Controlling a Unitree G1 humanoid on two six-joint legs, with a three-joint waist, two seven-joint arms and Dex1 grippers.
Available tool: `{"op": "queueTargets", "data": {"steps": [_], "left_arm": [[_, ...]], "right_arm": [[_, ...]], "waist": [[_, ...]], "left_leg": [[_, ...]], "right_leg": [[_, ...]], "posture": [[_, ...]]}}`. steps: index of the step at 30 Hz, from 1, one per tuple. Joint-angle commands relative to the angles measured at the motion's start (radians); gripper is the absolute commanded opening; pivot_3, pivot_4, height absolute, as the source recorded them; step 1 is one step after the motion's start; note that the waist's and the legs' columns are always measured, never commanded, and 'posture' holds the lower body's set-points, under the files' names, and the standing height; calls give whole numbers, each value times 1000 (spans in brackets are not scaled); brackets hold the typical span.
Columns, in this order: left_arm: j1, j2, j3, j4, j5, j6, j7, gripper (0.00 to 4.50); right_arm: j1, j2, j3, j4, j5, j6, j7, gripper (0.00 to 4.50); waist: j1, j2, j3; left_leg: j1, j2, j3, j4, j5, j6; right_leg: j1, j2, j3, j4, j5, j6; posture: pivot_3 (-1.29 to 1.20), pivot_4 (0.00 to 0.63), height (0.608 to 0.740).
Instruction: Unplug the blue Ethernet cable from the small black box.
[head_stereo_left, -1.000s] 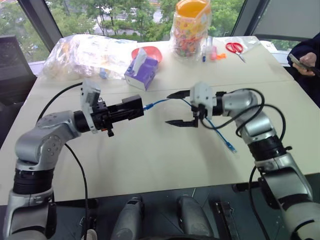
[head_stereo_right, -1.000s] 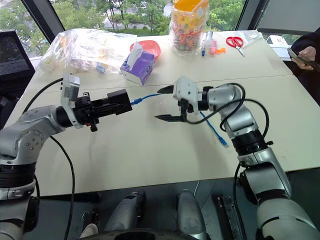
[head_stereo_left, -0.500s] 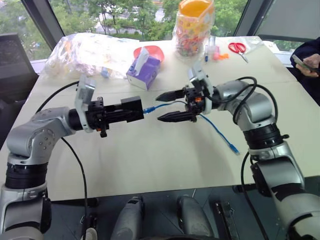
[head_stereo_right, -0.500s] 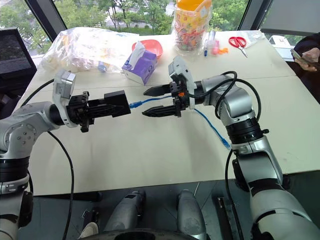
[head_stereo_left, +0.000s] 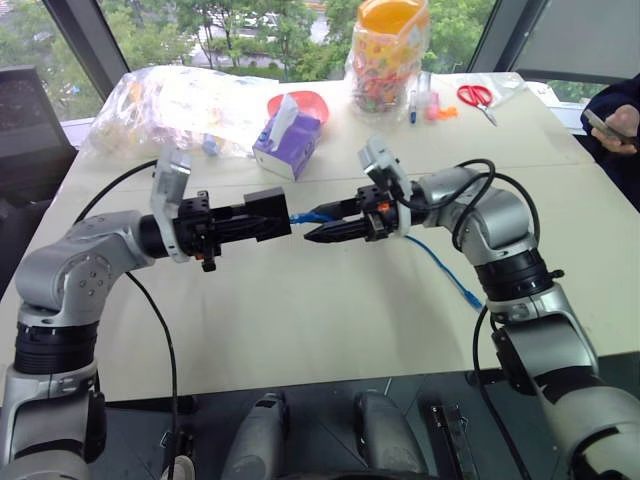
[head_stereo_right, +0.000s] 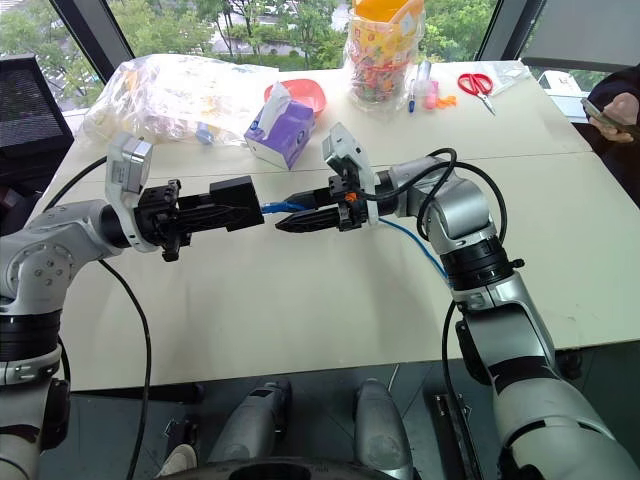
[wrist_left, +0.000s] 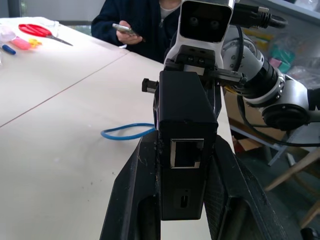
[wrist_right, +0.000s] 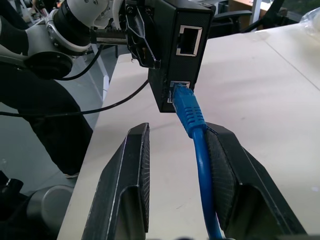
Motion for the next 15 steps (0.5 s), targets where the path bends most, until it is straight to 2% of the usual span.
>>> {"op": "queueTargets", "data": {"steps": [1, 15], "left_arm": [[-14, 0, 30, -25, -20, -13, -5, 513], [13, -8, 25, -50, -9, -22, -2, 513]], "right_arm": [[-19, 6, -2, -55, 17, 16, 18, 1591], [-41, 30, -20, -66, 36, 75, 3, 1591]], "waist": [[0, 0, 0], [0, 0, 0]], "left_leg": [[0, 0, 0, 0, 0, 0], [0, 0, 0, 0, 0, 0]], "right_leg": [[0, 0, 0, 0, 0, 0], [0, 0, 0, 0, 0, 0]], "posture": [[0, 150, 728], [0, 150, 728]]}}
